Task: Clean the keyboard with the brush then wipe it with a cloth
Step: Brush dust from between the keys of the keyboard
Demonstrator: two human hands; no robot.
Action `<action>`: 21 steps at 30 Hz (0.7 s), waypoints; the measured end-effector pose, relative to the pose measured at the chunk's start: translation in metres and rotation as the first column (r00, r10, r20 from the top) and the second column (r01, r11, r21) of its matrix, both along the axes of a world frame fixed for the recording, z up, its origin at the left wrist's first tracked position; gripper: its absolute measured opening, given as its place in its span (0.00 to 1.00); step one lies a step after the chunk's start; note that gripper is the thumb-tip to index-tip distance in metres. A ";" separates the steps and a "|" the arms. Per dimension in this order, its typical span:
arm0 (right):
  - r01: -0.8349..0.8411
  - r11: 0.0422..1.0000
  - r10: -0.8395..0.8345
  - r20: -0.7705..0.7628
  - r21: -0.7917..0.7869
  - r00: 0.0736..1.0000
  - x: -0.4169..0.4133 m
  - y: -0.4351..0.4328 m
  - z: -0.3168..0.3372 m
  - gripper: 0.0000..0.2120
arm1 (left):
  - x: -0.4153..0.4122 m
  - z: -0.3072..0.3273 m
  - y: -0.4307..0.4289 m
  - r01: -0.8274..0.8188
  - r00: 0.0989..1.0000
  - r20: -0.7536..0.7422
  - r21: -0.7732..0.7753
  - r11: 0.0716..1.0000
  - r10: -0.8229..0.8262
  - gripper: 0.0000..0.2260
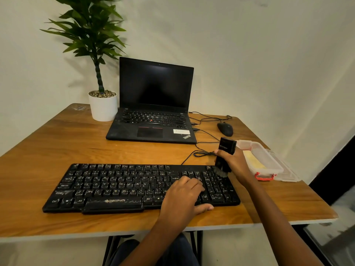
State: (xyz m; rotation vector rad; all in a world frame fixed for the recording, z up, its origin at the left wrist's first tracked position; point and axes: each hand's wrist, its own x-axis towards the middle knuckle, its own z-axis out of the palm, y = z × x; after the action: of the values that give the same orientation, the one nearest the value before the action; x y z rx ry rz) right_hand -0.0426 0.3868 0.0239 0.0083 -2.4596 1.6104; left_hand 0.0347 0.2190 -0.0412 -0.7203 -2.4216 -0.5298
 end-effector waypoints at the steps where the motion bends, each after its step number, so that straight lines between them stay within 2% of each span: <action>1: -0.018 0.999 0.018 0.013 -0.032 1.000 0.001 0.002 0.001 0.06 | 0.000 0.000 0.000 -0.002 1.000 -0.002 0.000 1.000 0.002 0.24; 6: -0.010 1.000 0.010 0.014 0.023 1.000 -0.008 -0.005 -0.002 0.04 | 0.000 0.000 0.000 0.000 1.000 -0.002 -0.001 1.000 0.000 0.23; 11: 0.103 0.993 -0.099 -0.052 0.063 0.994 -0.011 -0.010 -0.009 0.11 | -0.001 0.000 0.000 0.000 1.000 0.000 0.006 1.000 0.000 0.23; 21: 0.200 0.973 -0.193 -0.066 0.119 0.979 -0.010 -0.012 -0.003 0.07 | 0.001 -0.001 0.000 -0.009 1.000 -0.005 0.012 1.000 0.009 0.23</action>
State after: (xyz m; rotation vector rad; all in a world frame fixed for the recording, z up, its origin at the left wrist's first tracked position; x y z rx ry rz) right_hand -0.0524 0.3747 0.0206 -0.1653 -2.4297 1.3561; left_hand 0.0352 0.2194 -0.0418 -0.7047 -2.4133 -0.5380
